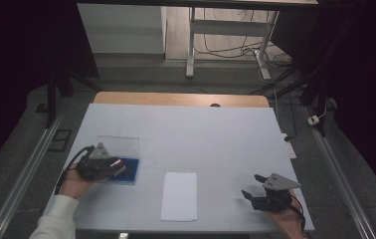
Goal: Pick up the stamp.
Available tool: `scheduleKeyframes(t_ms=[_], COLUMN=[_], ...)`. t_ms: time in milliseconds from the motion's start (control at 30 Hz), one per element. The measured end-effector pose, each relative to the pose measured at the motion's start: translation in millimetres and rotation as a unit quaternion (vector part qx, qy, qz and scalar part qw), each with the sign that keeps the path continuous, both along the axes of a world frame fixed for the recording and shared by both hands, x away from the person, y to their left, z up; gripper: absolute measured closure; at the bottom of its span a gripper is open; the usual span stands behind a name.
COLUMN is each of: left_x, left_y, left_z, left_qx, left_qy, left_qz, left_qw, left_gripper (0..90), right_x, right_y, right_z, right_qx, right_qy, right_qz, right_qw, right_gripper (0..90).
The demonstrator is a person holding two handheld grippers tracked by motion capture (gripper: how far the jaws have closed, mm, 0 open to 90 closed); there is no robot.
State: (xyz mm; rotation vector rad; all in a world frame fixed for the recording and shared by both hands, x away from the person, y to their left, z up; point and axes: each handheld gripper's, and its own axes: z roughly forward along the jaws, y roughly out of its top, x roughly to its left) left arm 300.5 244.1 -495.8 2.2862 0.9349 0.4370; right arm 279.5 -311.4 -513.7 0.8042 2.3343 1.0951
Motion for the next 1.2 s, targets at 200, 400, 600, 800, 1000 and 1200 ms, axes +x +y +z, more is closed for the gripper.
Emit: scheduleKeyframes(t_ms=[200, 400, 600, 800, 1000, 1200], left_x=[-1.8, -5.5, -9.6, -17.7, -24.1, -31.5], left_y=[-1.3, -1.8, 2.1, 7.8, 11.1, 11.3], left_z=[0.4, 4.0, 7.7, 15.2, 26.2, 44.3], left_qx=[0.003, 0.003, -0.009, -0.027, -0.044, -0.056], left_qy=[-0.004, -0.016, -0.018, -0.021, -0.027, -0.040], left_qz=[-0.001, 0.004, 0.014, 0.015, 0.018, 0.013], left_qw=[1.0000, 0.9999, 0.9997, 0.9993, 0.9985, 0.9976], left_gripper=[69.8, 69.8, 69.8, 69.8, 69.8, 69.8], right_x=[-0.1, 0.0, -0.7, -1.4, -2.3, -1.7], right_y=[-0.8, -0.6, -0.7, -0.6, -2.8, -1.5], right_z=[0.0, -0.5, 0.0, 0.4, 1.2, 0.3], right_qx=[0.001, 0.001, -0.001, 0.001, 0.000, 0.000], right_qy=[0.001, 0.001, 0.000, -0.002, -0.004, 0.000], right_qz=[0.001, 0.000, -0.002, 0.001, -0.003, -0.002], right_qw=[1.0000, 1.0000, 1.0000, 1.0000, 1.0000, 1.0000], right_gripper=[26.1, 26.4, 26.8, 27.0, 27.1, 27.2])
